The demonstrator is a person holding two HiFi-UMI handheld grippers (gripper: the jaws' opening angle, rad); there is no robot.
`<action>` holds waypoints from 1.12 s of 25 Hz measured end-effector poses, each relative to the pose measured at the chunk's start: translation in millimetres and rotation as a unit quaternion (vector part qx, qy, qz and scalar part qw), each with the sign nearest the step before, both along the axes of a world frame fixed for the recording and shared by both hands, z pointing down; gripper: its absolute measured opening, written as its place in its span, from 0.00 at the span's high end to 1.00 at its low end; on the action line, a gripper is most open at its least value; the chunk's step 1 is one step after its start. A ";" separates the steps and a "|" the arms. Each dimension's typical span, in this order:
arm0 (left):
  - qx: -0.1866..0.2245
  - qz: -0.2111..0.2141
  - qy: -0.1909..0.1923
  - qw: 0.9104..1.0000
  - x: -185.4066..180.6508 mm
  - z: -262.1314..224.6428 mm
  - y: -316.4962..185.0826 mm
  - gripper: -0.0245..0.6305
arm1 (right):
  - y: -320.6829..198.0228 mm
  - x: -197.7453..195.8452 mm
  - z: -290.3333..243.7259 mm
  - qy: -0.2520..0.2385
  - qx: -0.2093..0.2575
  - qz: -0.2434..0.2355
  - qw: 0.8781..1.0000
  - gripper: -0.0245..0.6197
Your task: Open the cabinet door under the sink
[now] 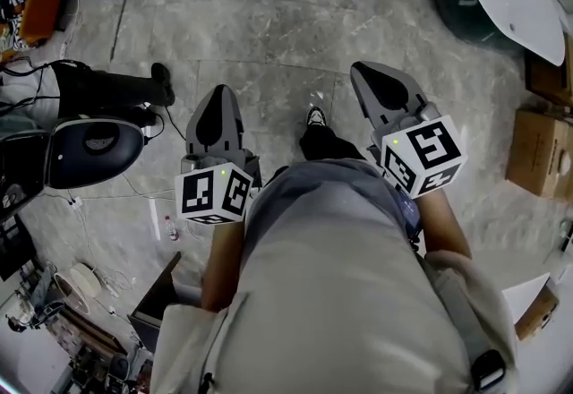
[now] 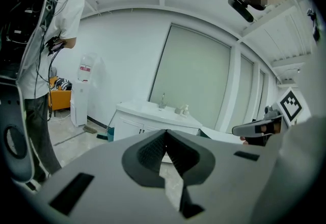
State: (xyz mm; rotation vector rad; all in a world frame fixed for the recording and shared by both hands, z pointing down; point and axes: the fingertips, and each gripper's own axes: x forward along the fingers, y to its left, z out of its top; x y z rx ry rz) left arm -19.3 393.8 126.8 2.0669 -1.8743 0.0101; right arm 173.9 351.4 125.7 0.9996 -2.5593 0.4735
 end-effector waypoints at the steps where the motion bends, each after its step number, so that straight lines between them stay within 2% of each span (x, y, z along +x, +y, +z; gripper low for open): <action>1: 0.001 0.000 -0.002 1.000 0.8 -0.8 -8.3 0.96 | -8.2 0.2 0.3 -0.001 0.000 -0.002 1.000 0.95; 9: 0.004 -0.007 -0.017 1.000 9.5 -3.2 -64.6 0.96 | -66.4 -0.3 3.2 -0.017 -0.004 -0.018 1.000 0.95; 16: 0.000 -0.016 -0.012 1.000 2.3 3.2 -92.2 0.96 | -97.1 -11.9 10.7 -0.019 -0.007 -0.023 1.000 0.95; 22: -0.005 -0.009 -0.004 1.000 -14.9 14.1 -130.9 0.96 | -131.0 -35.9 20.0 -0.022 -0.019 -0.011 1.000 0.95; 28: -0.011 0.018 0.003 1.000 -38.0 22.6 -190.5 0.96 | -183.1 -73.8 19.3 -0.022 -0.006 -0.002 1.000 0.95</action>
